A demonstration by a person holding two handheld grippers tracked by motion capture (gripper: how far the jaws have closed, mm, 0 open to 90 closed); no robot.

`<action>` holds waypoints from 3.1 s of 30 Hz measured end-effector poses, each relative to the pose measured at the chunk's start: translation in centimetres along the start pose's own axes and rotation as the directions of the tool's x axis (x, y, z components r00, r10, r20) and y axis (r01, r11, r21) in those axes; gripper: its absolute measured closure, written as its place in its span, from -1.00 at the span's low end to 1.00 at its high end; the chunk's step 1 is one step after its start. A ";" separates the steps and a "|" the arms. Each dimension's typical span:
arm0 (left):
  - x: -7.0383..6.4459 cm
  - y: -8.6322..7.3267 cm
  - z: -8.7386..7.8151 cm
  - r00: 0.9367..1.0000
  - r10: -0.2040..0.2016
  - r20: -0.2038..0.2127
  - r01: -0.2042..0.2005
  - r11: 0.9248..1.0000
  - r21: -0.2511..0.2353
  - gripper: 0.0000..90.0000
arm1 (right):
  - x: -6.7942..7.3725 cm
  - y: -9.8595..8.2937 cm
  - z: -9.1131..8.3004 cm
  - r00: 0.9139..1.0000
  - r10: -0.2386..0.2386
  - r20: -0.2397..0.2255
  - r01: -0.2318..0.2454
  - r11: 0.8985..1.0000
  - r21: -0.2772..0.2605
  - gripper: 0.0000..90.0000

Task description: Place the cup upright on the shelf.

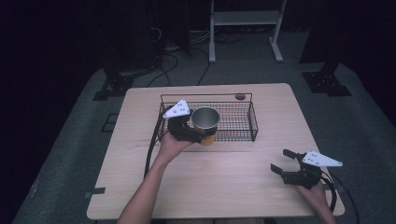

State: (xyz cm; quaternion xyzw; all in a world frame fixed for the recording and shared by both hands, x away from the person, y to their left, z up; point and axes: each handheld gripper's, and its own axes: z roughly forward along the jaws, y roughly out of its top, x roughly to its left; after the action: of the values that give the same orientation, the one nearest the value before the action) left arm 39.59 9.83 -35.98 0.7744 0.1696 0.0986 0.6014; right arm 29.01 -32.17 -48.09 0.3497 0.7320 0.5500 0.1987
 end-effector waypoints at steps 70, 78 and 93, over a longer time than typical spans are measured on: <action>10.9 0.2 7.5 0.994 -0.076 -0.076 0.091 0.972 0.214 -0.73 | 0.0 0.0 -0.1 1.000 0.001 -0.015 -0.001 1.000 -0.005 -0.69; 11.2 -0.6 8.0 0.995 -0.073 -0.073 0.090 0.959 0.268 -0.74 | 0.0 0.0 -0.1 1.000 0.000 -0.015 0.000 1.000 -0.005 -0.69; 11.5 -1.9 8.7 0.995 -0.031 -0.094 0.063 0.931 0.360 -0.77 | 0.0 0.0 -0.1 1.000 0.000 -0.017 0.000 1.000 -0.005 -0.69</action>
State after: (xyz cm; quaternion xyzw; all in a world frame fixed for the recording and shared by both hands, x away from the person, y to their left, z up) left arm 53.04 6.77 -40.66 0.8627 0.2294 0.0849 0.4427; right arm 28.94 -32.21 -48.08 0.3446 0.7323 0.5546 0.1934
